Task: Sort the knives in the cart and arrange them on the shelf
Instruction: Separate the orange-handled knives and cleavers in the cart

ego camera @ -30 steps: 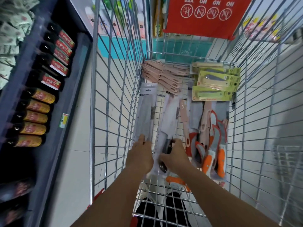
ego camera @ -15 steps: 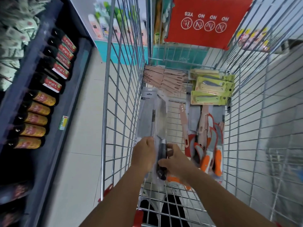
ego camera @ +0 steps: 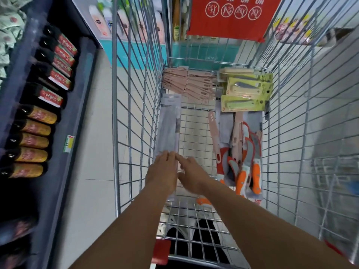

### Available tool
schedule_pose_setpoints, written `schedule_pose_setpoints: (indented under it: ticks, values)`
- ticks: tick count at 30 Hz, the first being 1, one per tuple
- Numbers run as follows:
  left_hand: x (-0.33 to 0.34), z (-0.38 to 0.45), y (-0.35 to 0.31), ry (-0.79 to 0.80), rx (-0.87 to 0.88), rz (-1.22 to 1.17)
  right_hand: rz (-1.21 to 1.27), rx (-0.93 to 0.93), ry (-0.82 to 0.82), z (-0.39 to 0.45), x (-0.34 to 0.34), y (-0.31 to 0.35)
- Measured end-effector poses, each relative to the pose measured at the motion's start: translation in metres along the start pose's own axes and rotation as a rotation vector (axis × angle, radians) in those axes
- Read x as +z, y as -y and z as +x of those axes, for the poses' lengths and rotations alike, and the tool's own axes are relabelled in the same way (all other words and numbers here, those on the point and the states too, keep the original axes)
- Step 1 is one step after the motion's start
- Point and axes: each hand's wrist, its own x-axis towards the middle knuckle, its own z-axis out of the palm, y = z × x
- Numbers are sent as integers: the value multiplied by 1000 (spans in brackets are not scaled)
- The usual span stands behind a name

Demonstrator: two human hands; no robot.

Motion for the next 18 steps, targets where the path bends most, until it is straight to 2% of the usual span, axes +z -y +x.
schedule_pose_setpoints:
  ticks: [5, 9, 14, 18]
  values:
    - [1, -1, -15, -78, -28, 23, -93, -7, -174, -7, -25, -15]
    - [7, 12, -39, -215, 112, -108, -72, 58, -397, -16, -46, -32]
    - [21, 21, -90, -96, 117, -232, -48, 322, -652, -27, -66, -68]
    - [40, 27, -116, 14, 90, -267, -47, 465, -607, -39, -72, -87]
